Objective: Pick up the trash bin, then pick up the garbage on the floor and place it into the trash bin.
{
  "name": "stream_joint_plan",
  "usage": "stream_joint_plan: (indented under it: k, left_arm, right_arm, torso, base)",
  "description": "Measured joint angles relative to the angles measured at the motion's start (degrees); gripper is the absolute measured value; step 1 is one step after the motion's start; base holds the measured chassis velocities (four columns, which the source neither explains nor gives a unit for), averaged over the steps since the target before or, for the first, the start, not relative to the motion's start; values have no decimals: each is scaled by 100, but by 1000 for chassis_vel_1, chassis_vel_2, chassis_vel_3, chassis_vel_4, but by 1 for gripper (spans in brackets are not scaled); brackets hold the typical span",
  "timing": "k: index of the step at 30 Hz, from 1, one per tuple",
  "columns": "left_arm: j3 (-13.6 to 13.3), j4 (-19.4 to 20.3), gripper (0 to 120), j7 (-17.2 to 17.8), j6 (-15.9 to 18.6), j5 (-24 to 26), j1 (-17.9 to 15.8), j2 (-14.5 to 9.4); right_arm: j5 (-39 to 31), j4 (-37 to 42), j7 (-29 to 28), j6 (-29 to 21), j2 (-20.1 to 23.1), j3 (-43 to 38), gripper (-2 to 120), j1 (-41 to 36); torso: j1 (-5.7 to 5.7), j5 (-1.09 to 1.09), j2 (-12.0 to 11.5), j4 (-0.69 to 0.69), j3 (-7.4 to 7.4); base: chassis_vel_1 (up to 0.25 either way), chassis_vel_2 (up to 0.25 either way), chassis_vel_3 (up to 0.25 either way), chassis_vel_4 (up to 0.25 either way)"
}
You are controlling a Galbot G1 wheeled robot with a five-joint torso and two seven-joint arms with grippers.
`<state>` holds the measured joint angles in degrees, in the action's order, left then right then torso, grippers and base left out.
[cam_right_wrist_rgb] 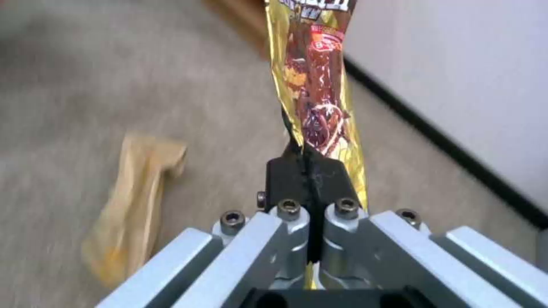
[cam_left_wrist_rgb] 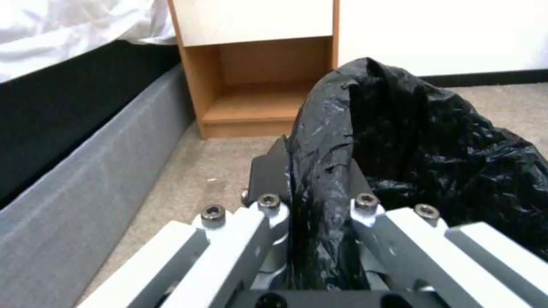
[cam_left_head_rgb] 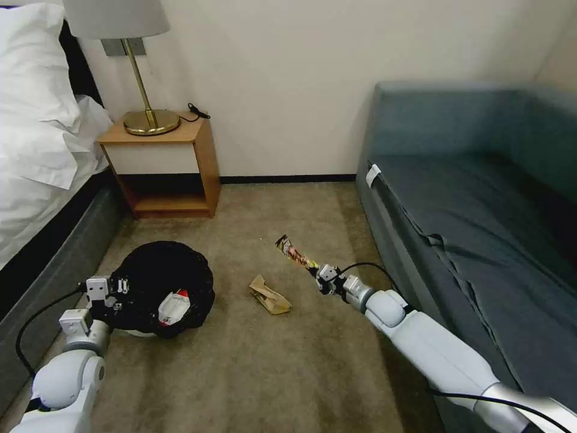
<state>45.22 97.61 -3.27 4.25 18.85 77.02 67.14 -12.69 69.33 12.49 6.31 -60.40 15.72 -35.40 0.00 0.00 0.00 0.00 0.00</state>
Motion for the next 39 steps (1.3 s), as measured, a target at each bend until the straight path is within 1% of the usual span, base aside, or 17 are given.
stream_joint_plan:
  k: [3, 5, 6, 8, 9, 10, 11, 16, 20, 21, 22, 24, 25, 26, 27, 29, 39]
  left_arm:
    - [-20, 5, 7, -2, 0, -6, -3, 5]
    - [-101, 14, 7, -2, -1, -30, -42, 17]
    - [-101, 14, 7, -2, -1, -30, -42, 17]
    - [-200, 16, 7, -5, -1, -56, -103, 31]
    - [-200, 16, 7, -5, -1, -56, -103, 31]
    - [-283, 36, 7, -6, 1, -79, -151, 48]
    - [-283, 36, 7, -6, 1, -79, -151, 48]
    - [-413, 69, 7, -12, 24, -98, -213, 79]
    - [-458, 74, 7, -11, 27, -102, -239, 99]
    - [-465, 117, 7, -11, 28, -105, -224, 105]
    - [-465, 117, 7, -11, 28, -105, -224, 105]
    - [-467, 157, 7, -12, 28, -105, -198, 108]
    - [-467, 157, 7, -12, 28, -105, -198, 108]
    - [-467, 172, 7, -17, 27, -105, -177, 120]
    - [-467, 172, 7, -17, 27, -105, -177, 120]
    - [-444, 140, 7, -27, 3, -136, -167, 188]
    - [-347, 241, 7, -33, -42, -153, -17, 322]
  right_arm:
    - [-74, 72, -21, 8, 45, 30, 0, 37]
    - [-509, 379, -89, 66, 218, 211, 0, 205]
    - [-509, 379, -89, 66, 218, 211, 0, 205]
    - [-1207, 746, -113, 186, 374, 519, 0, 420]
    - [-1207, 746, -113, 186, 374, 519, 0, 420]
    - [-1970, 1267, -160, 155, 491, 897, 0, 580]
    - [-1970, 1267, -160, 155, 491, 897, 0, 580]
    - [-2760, 2017, -441, 31, 390, 1531, 0, 823]
    - [-3052, 2139, -762, 0, 44, 2003, 0, 996]
    - [-3066, 1952, -811, 28, -270, 2115, 0, 1027]
    - [-3066, 1952, -811, 28, -270, 2115, 0, 1027]
    - [-3039, 1715, -822, 85, -610, 2181, 0, 1020]
    - [-3039, 1715, -822, 85, -610, 2181, 0, 1020]
    - [-2980, 1501, -825, 135, -898, 2233, 0, 1003]
    - [-2980, 1501, -825, 135, -898, 2233, 0, 1003]
    - [-2879, 1119, -829, 205, -1349, 2322, 0, 974]
    - [-2774, 530, -876, 253, -1726, 2348, 0, 785]
  torso:
    - [0, 0, 0, 0, 0]
    - [0, 1, 0, 0, 0]
    - [0, 1, 0, 0, 0]
    - [0, -1, 0, 0, 0]
    - [0, -1, 0, 0, 0]
    - [0, -1, 0, 0, 0]
    - [0, -1, 0, 0, 0]
    - [0, -1, 0, 0, 0]
    - [0, -1, 0, 1, 0]
    - [0, -3, 0, 0, 0]
    - [0, -3, 0, 0, 0]
    - [0, 0, 0, 1, 0]
    - [0, 0, 0, 1, 0]
    - [0, -1, 0, 2, 0]
    - [0, -1, 0, 2, 0]
    - [0, -2, 0, 1, 0]
    - [0, -1, 0, 0, 0]
  base:
    - [0, 0, 0, 0]
    - [0, 0, 0, 0]
    - [0, 0, 0, 0]
    - [0, 0, 0, 0]
    - [0, 0, 0, 0]
    - [0, 0, 0, 0]
    - [0, 0, 0, 0]
    - [0, 0, 0, 0]
    - [0, 0, 0, 0]
    - [0, 0, 0, 0]
    - [0, 0, 0, 0]
    - [0, 0, 0, 0]
    - [0, 0, 0, 0]
    - [0, 0, 0, 0]
    - [0, 0, 0, 0]
    - [0, 0, 0, 0]
    - [0, 0, 0, 0]
